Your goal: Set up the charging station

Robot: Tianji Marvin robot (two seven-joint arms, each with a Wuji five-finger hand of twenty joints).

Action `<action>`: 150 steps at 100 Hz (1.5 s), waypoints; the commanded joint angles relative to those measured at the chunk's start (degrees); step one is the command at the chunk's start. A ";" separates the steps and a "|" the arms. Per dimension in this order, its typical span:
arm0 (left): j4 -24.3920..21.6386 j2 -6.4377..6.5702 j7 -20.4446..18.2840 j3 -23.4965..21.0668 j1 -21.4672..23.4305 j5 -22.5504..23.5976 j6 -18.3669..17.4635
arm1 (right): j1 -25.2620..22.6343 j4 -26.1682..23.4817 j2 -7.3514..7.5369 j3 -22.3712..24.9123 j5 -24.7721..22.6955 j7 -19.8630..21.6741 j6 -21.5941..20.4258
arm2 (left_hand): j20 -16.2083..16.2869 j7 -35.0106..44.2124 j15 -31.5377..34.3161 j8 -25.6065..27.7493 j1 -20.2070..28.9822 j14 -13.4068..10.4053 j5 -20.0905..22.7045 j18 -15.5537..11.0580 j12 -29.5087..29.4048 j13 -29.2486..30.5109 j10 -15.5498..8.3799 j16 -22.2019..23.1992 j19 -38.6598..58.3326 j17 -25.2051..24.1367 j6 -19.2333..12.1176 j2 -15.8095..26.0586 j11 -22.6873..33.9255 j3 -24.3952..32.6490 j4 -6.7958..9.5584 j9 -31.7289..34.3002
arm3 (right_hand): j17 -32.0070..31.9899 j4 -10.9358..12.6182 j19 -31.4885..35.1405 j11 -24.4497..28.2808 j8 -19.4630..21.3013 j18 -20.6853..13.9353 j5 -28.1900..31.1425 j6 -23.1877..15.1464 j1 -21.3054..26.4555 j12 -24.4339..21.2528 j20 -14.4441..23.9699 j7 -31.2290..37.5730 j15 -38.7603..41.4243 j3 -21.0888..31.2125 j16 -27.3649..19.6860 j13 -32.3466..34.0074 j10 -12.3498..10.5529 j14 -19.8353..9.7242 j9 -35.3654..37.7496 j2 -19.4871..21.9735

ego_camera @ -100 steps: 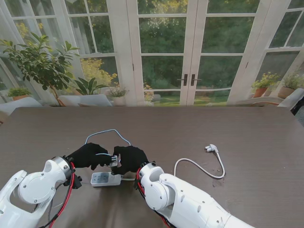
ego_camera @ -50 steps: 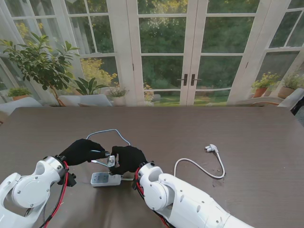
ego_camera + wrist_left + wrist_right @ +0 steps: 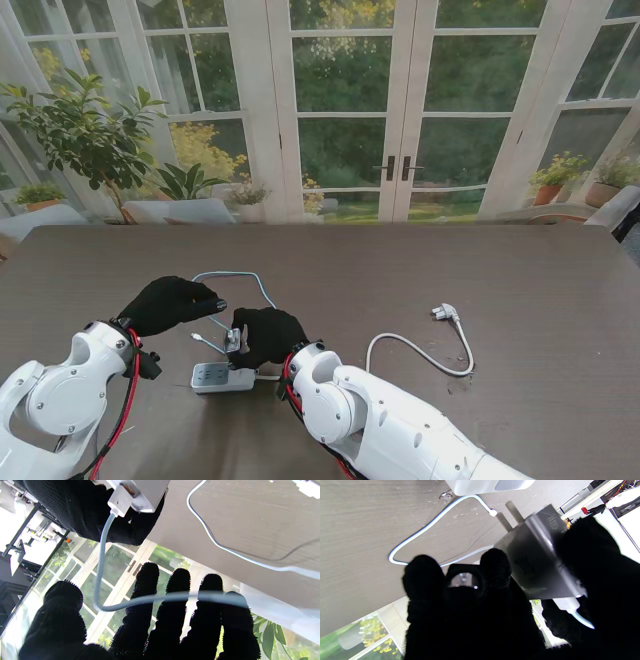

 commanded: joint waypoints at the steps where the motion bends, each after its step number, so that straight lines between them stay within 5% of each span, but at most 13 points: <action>1: 0.26 -0.52 -0.63 0.00 -0.26 -0.68 0.11 | -0.35 -0.58 -0.17 -0.02 -0.05 0.76 -0.37 | 1.47 -0.38 -1.19 -0.44 0.51 0.96 -0.05 -0.94 -0.88 -0.95 1.00 -0.90 -1.00 -1.97 -0.36 2.09 -0.64 0.63 -2.49 -0.85 | 1.36 2.81 1.51 -0.35 6.77 -2.02 9.39 -12.87 7.83 1.06 0.88 9.18 1.53 10.83 -21.15 1.21 1.13 -2.96 3.14 6.90; 12: 0.12 -0.57 -0.55 -0.33 0.08 -0.95 0.37 | -0.38 -0.65 -0.09 0.06 -0.11 0.79 -0.34 | 1.14 -0.29 -5.14 -0.42 -0.11 0.94 -0.01 -0.56 -1.70 -1.75 0.68 -3.27 -5.14 -3.40 -0.43 1.90 -0.70 0.88 -2.61 -0.97 | 1.31 2.82 1.45 -0.36 6.78 -2.05 9.38 -12.87 7.84 1.11 0.94 9.19 1.46 10.78 -21.17 1.25 1.16 -2.93 3.12 6.91; 24: -0.48 -0.53 -1.06 -1.01 1.07 -1.27 0.79 | -0.37 -0.75 -0.07 0.19 -0.01 0.84 -0.05 | -2.94 -0.40 -11.51 -0.51 2.09 0.75 0.00 -0.37 -4.40 -2.09 0.48 -8.47 -14.49 -5.30 0.00 1.82 -1.99 2.85 -2.51 -1.57 | 1.23 2.84 1.37 -0.40 6.76 -2.04 9.31 -12.72 7.93 1.14 1.01 9.16 1.45 10.75 -21.16 1.25 1.25 -2.85 3.02 6.92; 41: 1.14 -1.25 2.95 -0.50 0.47 -0.38 1.05 | -0.57 -1.03 0.11 0.27 -0.19 0.86 -0.34 | -4.96 -0.31 -13.57 -1.03 5.54 1.43 0.95 -1.01 -7.21 -1.96 1.15 -10.44 -18.86 -6.80 1.05 1.59 -2.25 19.36 -4.15 -0.91 | 1.24 2.84 1.31 -0.34 6.77 -2.04 9.23 -12.74 7.87 1.20 1.12 9.16 1.33 10.72 -21.19 1.25 1.20 -2.90 3.01 6.94; 48: 2.52 -1.68 5.22 0.37 -0.68 -0.14 1.33 | -0.66 -1.10 0.22 0.26 -0.25 0.94 -0.65 | -5.28 0.08 -13.63 -0.92 12.98 1.93 0.07 -1.04 -7.60 -1.63 1.41 -10.62 -19.60 -7.02 0.63 -0.99 -2.28 19.50 -7.77 -0.31 | 1.22 2.84 1.29 -0.34 6.78 -2.04 9.24 -12.77 7.86 1.20 1.15 9.18 1.31 10.72 -21.19 1.26 1.19 -2.88 2.96 6.93; 54: 4.00 -1.66 5.91 1.00 -1.92 1.35 1.06 | -0.72 -1.16 0.32 0.22 -0.41 1.01 -0.88 | -5.41 3.32 -12.89 -3.33 22.85 1.12 -1.39 -2.02 -7.25 -0.89 -0.09 -10.60 -18.82 -6.43 -1.20 -2.22 -1.67 12.09 -7.66 0.22 | 1.22 2.84 1.26 -0.31 6.80 -2.07 9.25 -12.81 7.83 1.21 1.19 9.20 1.28 10.71 -21.20 1.27 1.06 -3.02 2.94 7.01; 61: 5.74 -1.23 5.30 1.60 -3.32 4.22 0.25 | -0.73 -1.16 0.38 0.21 -0.46 1.09 -1.06 | -5.86 7.98 -11.77 -6.57 26.34 -0.52 -2.71 -3.38 -6.83 0.10 -1.89 -10.51 -17.34 -5.78 -3.62 -6.25 -0.93 11.97 -6.97 0.67 | 1.20 2.83 1.23 -0.31 6.79 -2.09 9.22 -12.82 7.81 1.19 1.21 9.19 1.28 10.69 -21.19 1.27 1.09 -2.98 2.93 6.99; 70: 7.48 -0.39 3.13 2.46 -4.55 7.37 -1.01 | -0.70 -0.99 0.30 0.25 -0.36 0.97 -1.18 | -6.85 9.61 -11.35 -7.64 19.17 -1.99 -2.76 -4.49 -6.78 0.56 -3.54 -10.90 -16.16 -5.45 -5.20 -15.39 -0.46 26.91 -9.05 0.61 | 1.20 2.85 1.21 -0.27 6.81 -2.11 9.26 -12.81 7.87 1.18 1.25 9.22 1.29 10.73 -21.18 1.28 1.14 -2.95 2.98 6.94; 87: 8.96 1.44 -1.95 2.98 -5.18 14.91 -4.86 | -0.67 -1.10 0.38 0.36 -0.41 0.97 -1.15 | -8.29 3.96 -11.67 -4.69 8.93 -5.58 -1.89 -7.38 -7.17 0.06 -5.79 -10.99 -16.34 -5.55 -6.20 -26.38 -0.25 42.57 -12.24 -1.36 | 1.19 2.85 1.17 -0.26 6.77 -2.12 9.33 -12.68 7.84 1.13 1.32 9.21 1.30 10.78 -21.16 1.28 1.16 -2.98 3.03 6.89; 96: 9.04 1.90 -3.80 2.92 -4.96 15.81 -5.61 | -0.70 -1.11 0.41 0.39 -0.40 1.02 -1.18 | -8.77 1.51 -12.29 -3.99 6.42 -6.20 -2.07 -8.18 -7.39 -0.94 -5.89 -11.13 -17.46 -6.61 -6.00 -27.76 -0.50 45.63 -11.96 -2.50 | 1.20 2.84 1.15 -0.27 6.76 -2.13 9.33 -12.67 7.82 1.10 1.36 9.21 1.30 10.81 -21.16 1.28 1.17 -3.05 2.99 6.90; 107: 9.22 2.13 -4.31 2.60 -4.43 17.02 -6.29 | -0.77 -1.07 0.35 0.45 -0.23 0.95 -1.15 | -8.68 -0.96 -12.50 -4.29 3.39 -6.95 -2.58 -8.83 -7.54 -1.55 -6.85 -11.04 -17.81 -7.00 -5.92 -28.69 -0.45 48.51 -9.71 -3.35 | 1.20 2.84 1.13 -0.27 6.75 -2.13 9.34 -12.57 7.87 1.08 1.40 9.21 1.33 10.79 -21.14 1.27 1.25 -2.96 2.99 6.89; 150: 10.82 2.32 -2.79 3.08 -2.68 20.11 -7.89 | -0.97 -0.36 -0.35 0.26 0.57 0.16 -1.42 | -8.32 -4.64 -12.23 -5.90 -1.17 -7.97 -9.20 -10.03 -7.44 -2.76 -6.51 -10.40 -19.11 -8.44 -6.09 -32.88 -0.52 51.29 -11.25 -5.71 | 1.33 2.85 1.06 -0.28 6.70 -2.15 9.44 -12.41 7.87 0.94 1.51 9.18 1.34 10.96 -21.13 1.28 1.25 -2.98 3.14 6.69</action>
